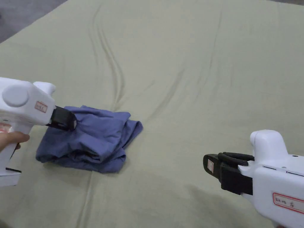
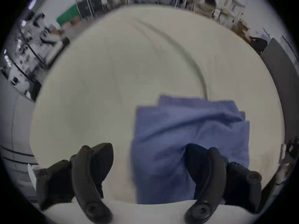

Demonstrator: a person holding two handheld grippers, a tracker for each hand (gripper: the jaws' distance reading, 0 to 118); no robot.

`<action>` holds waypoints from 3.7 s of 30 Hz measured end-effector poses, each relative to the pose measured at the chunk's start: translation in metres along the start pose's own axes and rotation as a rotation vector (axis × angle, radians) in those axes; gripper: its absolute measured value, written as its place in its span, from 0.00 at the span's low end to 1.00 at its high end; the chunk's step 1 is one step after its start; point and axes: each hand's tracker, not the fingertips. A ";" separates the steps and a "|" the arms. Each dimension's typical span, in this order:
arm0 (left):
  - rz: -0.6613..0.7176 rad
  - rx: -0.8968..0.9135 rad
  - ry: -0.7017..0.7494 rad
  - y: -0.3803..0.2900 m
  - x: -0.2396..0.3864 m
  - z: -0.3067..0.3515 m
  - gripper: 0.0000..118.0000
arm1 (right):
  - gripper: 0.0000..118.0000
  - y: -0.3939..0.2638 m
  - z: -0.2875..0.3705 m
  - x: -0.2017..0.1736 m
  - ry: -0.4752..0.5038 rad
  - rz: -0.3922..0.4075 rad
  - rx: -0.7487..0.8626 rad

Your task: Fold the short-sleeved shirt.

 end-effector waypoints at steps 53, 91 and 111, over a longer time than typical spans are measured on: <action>-0.104 1.044 -0.190 -0.010 0.349 0.413 0.95 | 1.00 0.025 0.444 0.040 -0.819 0.035 0.739; -0.056 1.049 -0.122 -0.004 0.343 0.397 0.96 | 1.00 0.030 0.437 0.024 -0.804 0.089 0.815; -0.038 1.011 -0.159 -0.001 0.342 0.391 0.96 | 1.00 0.025 0.431 0.027 -0.733 0.049 0.842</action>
